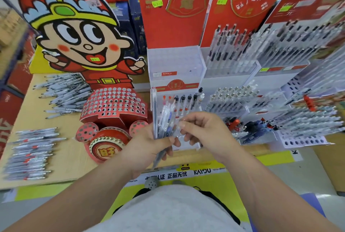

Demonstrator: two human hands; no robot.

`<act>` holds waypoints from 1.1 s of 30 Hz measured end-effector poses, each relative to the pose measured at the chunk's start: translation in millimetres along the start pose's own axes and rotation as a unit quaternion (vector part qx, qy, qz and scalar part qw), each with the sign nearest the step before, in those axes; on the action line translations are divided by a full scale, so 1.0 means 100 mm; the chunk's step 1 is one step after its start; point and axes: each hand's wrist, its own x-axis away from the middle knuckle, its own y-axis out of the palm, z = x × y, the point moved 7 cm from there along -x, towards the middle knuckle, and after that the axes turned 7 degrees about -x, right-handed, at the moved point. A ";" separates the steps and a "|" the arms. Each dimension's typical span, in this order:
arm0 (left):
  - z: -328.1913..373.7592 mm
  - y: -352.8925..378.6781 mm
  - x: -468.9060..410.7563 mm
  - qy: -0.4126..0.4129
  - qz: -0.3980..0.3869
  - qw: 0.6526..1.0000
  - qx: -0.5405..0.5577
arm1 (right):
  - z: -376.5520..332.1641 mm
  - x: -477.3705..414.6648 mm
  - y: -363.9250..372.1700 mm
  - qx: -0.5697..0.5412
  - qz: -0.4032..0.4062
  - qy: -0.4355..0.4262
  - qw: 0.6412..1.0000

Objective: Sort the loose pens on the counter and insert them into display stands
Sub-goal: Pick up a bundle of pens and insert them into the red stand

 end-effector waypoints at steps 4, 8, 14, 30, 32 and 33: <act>0.01 0.20 -0.02 -0.011 0.027 0.999 -0.032 | 0.00 -0.01 -0.15 0.028 0.006 -0.002 1.000; -0.03 0.33 -0.01 -0.029 0.058 0.998 -0.021 | 0.01 -0.02 -0.30 0.014 -0.014 -0.002 1.000; -0.30 0.26 0.04 -0.065 0.148 0.984 0.075 | -0.12 -0.06 -0.70 0.005 0.022 -0.057 0.998; -0.68 0.13 0.32 -0.079 0.216 0.966 0.122 | 0.13 -0.40 -0.40 0.382 0.018 -0.193 0.904; -0.70 0.14 0.31 -0.073 0.217 0.965 0.131 | 0.18 -0.43 -0.37 0.389 0.014 -0.195 0.900; -0.71 0.14 0.31 -0.071 0.216 0.965 0.133 | 0.20 -0.45 -0.36 0.393 0.012 -0.193 0.899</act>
